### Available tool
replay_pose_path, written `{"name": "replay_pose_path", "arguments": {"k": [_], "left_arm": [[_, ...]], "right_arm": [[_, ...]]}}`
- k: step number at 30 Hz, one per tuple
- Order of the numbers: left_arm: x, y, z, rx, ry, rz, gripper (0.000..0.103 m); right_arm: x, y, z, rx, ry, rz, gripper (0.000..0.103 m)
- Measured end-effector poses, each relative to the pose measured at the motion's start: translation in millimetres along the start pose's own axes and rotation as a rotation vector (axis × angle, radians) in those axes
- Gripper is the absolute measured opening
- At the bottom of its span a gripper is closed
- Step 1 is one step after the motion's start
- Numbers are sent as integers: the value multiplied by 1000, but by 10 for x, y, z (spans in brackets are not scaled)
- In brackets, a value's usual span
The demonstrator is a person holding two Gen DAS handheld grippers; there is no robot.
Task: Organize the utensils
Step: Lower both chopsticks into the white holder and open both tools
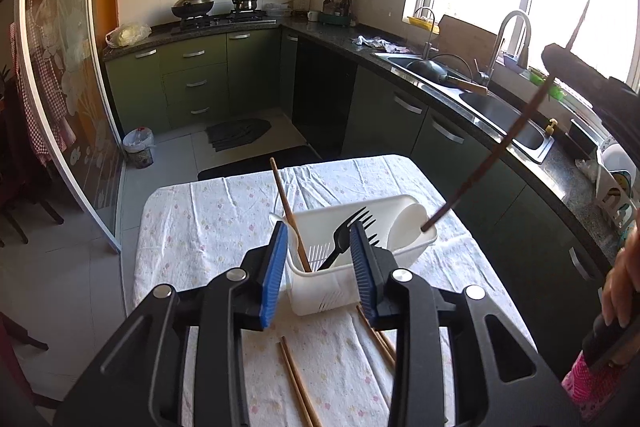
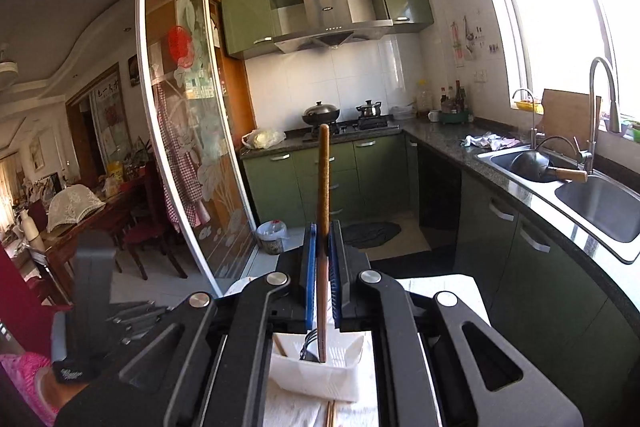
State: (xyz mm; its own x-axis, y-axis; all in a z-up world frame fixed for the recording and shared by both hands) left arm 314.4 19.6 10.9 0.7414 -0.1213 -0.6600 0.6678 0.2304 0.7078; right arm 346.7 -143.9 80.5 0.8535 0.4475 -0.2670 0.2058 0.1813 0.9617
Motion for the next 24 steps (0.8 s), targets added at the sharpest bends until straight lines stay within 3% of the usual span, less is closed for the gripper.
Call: {"name": "replay_pose_path", "arguments": {"k": [5,10,12,19,24], "left_arm": [[-32,-158,-133,3,13,-49,34],[41,-331,-248,2,37,-113,36],[90,-409,-295,-2,52,-138,37],[422,-824,-564,-52,109,-301,38],[655,-1084,-706,-67,167,-378,38]], "right_arm": [[554,-231,9,17,17,-104,7],[734,-468,-32,1,34,-158,10],[697,-495,-23,0,28,-156,16],[161,-698,-4,-10,45,-125,16],[-181,-1000,-79,-44,53,-153,18]]}}
Point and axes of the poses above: each gripper's, at about its wrist camera, not at the fingertips, and x roughly the way its jaws point, z to its right, y to its top, the point moved 4 cm from there along x, roughly the way its jaws point, and after that the axes turned 13 degrees about -x, right-handed, at the moved point
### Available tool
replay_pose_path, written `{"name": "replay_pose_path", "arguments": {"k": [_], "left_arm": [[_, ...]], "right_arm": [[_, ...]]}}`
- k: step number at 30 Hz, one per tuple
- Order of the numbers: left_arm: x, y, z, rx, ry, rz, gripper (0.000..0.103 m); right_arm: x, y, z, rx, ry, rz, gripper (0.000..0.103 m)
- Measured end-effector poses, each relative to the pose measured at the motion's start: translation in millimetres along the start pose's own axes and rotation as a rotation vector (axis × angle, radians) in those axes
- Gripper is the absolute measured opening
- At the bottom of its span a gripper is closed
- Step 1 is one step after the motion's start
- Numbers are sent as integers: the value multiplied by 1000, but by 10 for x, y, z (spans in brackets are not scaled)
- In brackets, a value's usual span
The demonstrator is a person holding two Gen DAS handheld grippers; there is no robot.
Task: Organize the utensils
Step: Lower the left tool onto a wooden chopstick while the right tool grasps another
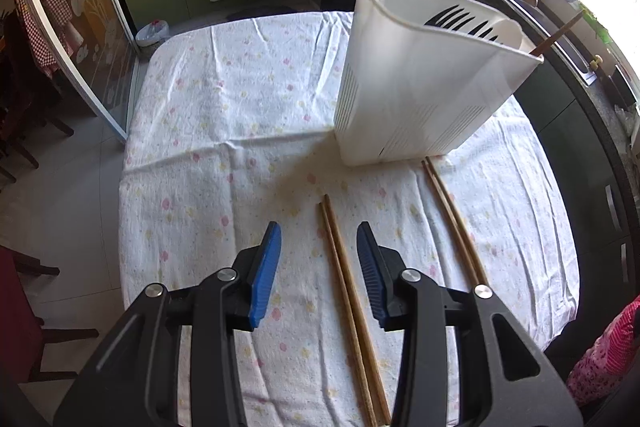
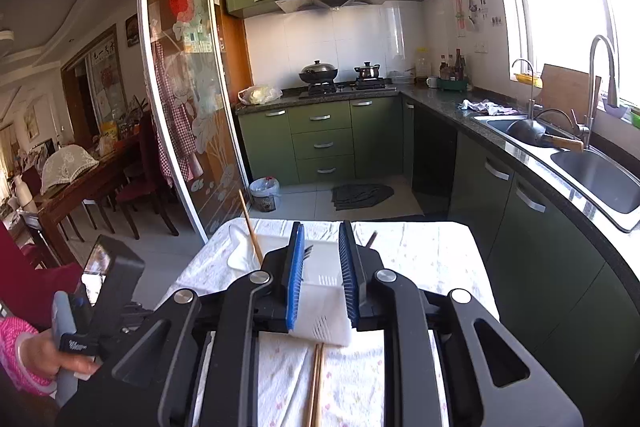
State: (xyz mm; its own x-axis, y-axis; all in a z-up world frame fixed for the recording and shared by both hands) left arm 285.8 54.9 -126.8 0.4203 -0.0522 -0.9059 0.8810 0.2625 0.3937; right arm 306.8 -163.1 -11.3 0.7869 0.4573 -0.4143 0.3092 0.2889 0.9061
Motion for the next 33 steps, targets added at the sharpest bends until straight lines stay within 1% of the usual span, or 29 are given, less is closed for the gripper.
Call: {"name": "replay_pose_path", "arguments": {"k": [4,7,8,10,14,20,28,31,33], "left_arm": [[217,-112,-2,12,65,-43,38],[347,-174,1,14,85,-82,38],[379,-193,1,14,90,-92,38],[443,-225,-4,15,103,-109,38],[511,-275,3,5,96,-146,38],[582,-305,0,-1,98,-169,38],[685,-294,34,-4,93,-201,39],[717,-289,44,6,102,-203,39],[718,-289,44,4,105,-205,39]], "right_arm": [[-93,-241,-31,-2,19,-38,18],[-146,-340,-34,2,25,-49,18],[-161,-357,-26,4,26,-51,19],[-193,-381,-15,9,30,-51,25],[-235,-392,-15,14,45,-49,25],[-220,-428,1,22,70,-62,25],[-187,-454,-27,30,77,-84,25],[-140,-477,-88,13,85,-110,25],[-50,-531,-191,-18,98,-161,25]]}}
Point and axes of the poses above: each gripper's, at about its wrist camera, not at the fingertips, and x roughly the way its jaws point, z to its right, y to its top, the point moved 4 cm from there along x, roughly the way its jaws point, and after that the axes turned 13 degrees about -x, right-handed, at the moved point
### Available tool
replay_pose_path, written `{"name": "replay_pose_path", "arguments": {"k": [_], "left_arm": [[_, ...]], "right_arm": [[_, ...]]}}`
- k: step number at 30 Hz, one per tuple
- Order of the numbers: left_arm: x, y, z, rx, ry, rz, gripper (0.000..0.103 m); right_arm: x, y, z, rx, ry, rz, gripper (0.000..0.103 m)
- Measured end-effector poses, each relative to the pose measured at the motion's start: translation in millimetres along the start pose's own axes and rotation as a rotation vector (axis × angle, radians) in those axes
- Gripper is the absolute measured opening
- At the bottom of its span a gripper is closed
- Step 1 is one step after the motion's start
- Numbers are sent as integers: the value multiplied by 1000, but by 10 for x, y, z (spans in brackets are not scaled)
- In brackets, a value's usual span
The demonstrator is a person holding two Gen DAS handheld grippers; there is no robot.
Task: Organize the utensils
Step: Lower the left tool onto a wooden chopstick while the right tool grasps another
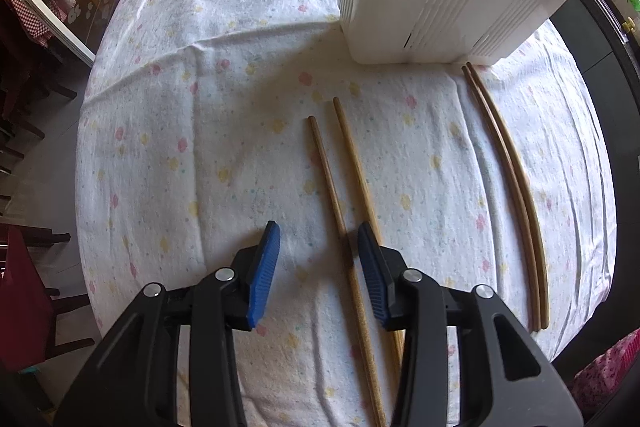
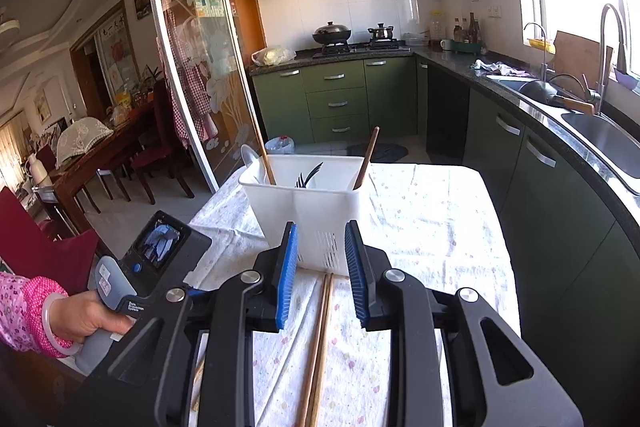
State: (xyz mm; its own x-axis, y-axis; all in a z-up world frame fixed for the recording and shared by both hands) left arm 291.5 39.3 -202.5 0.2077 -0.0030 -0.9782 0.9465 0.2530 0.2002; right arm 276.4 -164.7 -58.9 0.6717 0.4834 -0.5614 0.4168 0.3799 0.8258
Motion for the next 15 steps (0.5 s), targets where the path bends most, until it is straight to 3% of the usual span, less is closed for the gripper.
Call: {"name": "replay_pose_path", "arguments": {"k": [8,15], "left_arm": [[-13,-128,-156,-8,-23,-18,37],[-34,-177,-292,3,-32,-15,37]], "right_arm": [[987,-593,-415,-144,120,-332,26],[1559,-880,-404,-101,123,-401,26]]}}
Point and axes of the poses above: each gripper's, at about its wrist camera, not at the fingertips, and x roughly the way its jaws point, z to its right, y to its top, the point moved 4 cm from there along x, roughly the way its jaws point, and after that the axes turned 13 degrees about -x, right-handed, at the moved point
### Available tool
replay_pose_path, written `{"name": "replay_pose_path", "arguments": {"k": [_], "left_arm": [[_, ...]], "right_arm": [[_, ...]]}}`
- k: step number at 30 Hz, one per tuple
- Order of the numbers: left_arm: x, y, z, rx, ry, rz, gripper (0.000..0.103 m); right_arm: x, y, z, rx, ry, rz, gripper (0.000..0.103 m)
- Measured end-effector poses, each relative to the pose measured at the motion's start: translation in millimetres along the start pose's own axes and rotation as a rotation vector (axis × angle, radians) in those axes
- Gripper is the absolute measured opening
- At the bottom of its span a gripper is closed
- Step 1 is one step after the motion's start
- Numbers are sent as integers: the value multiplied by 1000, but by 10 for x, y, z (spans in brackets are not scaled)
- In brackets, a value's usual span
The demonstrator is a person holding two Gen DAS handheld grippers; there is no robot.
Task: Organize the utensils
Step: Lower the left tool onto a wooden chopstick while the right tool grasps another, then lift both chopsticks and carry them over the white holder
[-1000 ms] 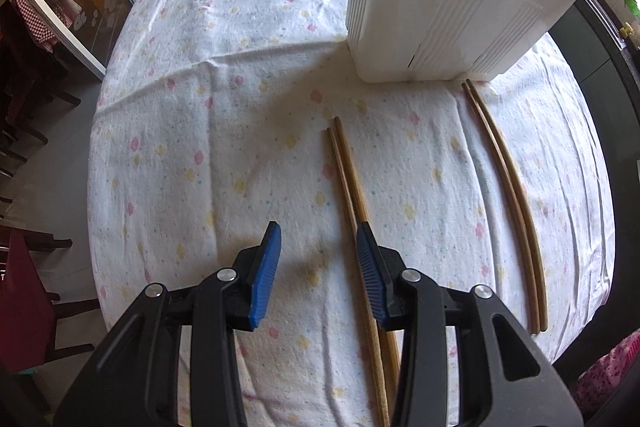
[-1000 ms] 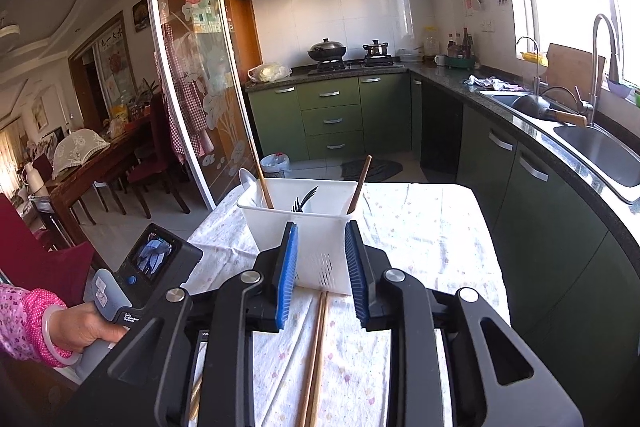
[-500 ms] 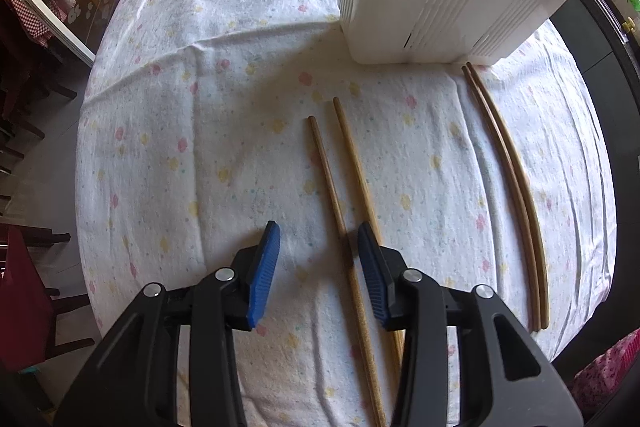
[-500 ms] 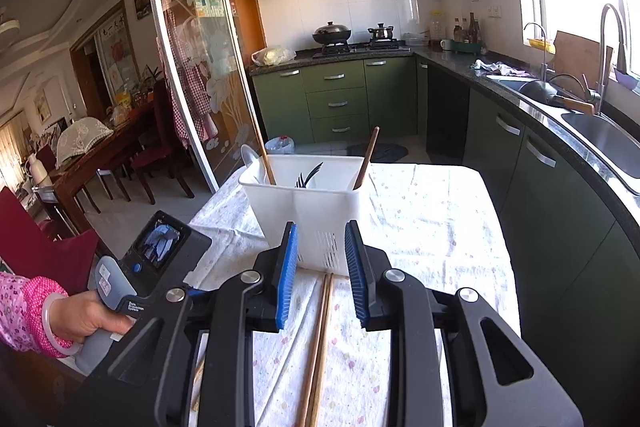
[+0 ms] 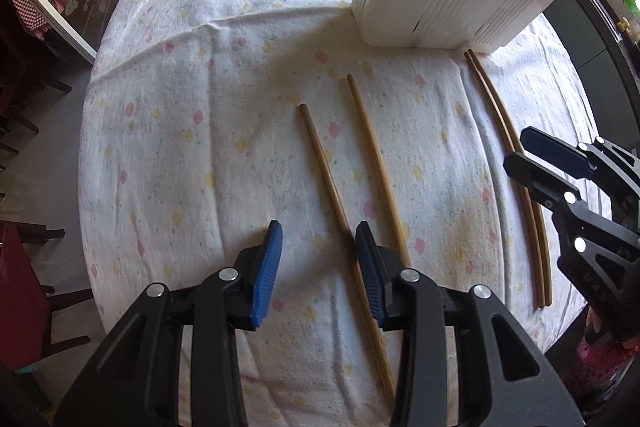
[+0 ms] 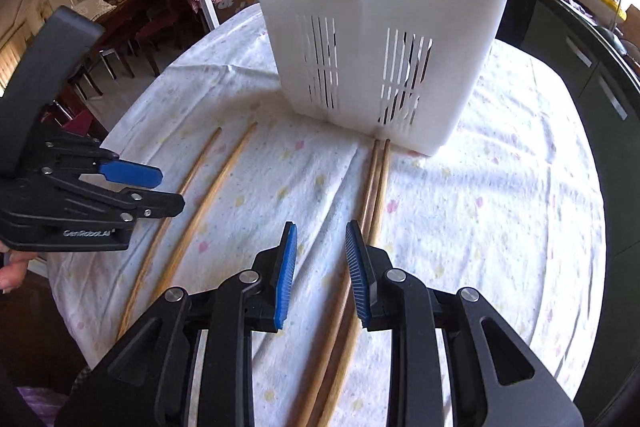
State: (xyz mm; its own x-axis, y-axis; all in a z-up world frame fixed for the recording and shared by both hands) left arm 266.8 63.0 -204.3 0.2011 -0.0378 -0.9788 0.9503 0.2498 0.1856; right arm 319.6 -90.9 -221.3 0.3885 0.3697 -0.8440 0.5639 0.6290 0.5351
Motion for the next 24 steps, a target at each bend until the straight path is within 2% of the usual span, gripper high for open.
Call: {"name": "replay_pose_path", "arguments": {"k": [7,14,16,17,18,19,20,21,22,24], "left_arm": [[-7,-45,41,20,4,16,37],[-23,-57,84,29,4,23,37],[-28,-58,106,35,8,30,37],[-30,-58,108,35,9,35,37],[-35,-60,117,34,9,39,35],[-38,-52,118,33,9,44,29],[-47,-44,125,31,9,48,25],[-51,-31,122,28,6,49,16],[-54,-18,119,24,0,48,11],[-56,-2,98,8,-27,34,9]], "right_arm": [[212,34,131,49,-13,-37,26],[319,142,115,45,-38,-68,28],[323,155,107,40,-54,-91,26],[327,160,122,49,-55,-98,21],[330,166,136,58,-54,-103,12],[332,165,149,67,-42,-106,7],[326,163,161,75,-33,-104,6],[317,160,170,81,-29,-98,6],[283,154,185,87,-30,-86,6],[188,154,192,95,-16,-55,6]]}}
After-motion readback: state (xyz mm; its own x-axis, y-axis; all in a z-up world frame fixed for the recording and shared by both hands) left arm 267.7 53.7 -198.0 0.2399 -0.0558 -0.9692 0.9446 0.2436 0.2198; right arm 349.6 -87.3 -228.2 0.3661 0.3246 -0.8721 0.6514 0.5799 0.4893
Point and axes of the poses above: each gripper's, at about its wrist camera, not at the fingertips, and x roughly the way its jaws point, z to its right, y to its top, the point moved 4 cm from there along x, roughly the way its jaws point, and after that the axes turned 13 degrees about -x, right-handed, at the moved point
